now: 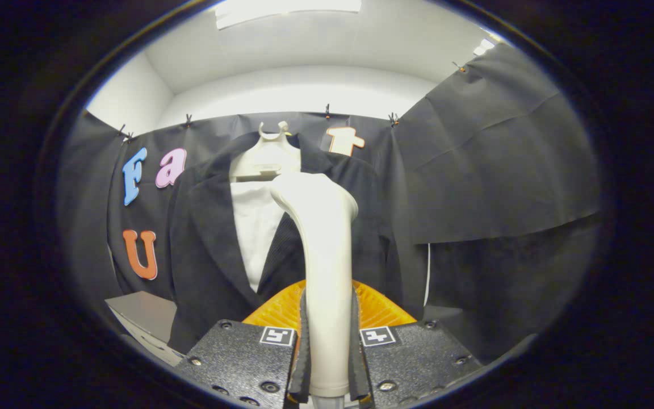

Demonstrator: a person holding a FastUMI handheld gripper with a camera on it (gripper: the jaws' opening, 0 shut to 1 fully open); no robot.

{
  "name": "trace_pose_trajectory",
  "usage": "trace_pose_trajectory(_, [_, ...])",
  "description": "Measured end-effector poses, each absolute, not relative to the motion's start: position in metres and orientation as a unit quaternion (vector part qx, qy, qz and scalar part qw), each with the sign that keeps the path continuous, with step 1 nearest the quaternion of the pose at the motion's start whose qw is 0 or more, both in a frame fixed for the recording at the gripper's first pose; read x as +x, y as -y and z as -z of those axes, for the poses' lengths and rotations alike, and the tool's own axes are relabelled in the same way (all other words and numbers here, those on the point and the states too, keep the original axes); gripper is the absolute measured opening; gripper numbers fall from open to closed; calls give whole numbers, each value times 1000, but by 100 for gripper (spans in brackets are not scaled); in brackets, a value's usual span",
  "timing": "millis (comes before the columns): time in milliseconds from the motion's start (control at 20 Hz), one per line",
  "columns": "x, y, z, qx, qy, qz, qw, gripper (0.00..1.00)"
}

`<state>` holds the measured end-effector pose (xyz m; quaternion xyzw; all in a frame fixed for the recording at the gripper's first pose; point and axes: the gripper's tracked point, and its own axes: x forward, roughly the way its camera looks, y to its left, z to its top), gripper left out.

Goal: Iron the clothes twice with a garment steamer, once on the left side and once on the right side.

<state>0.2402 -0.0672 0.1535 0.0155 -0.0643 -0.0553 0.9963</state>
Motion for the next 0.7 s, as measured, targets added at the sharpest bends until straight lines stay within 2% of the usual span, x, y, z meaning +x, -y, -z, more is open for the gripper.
trace_pose_trajectory(300, [282, 86, -192, 18, 99, 62, 993, 29])
trace_pose_trajectory(700, [277, 88, -134, 5, 56, 75, 996, 29])
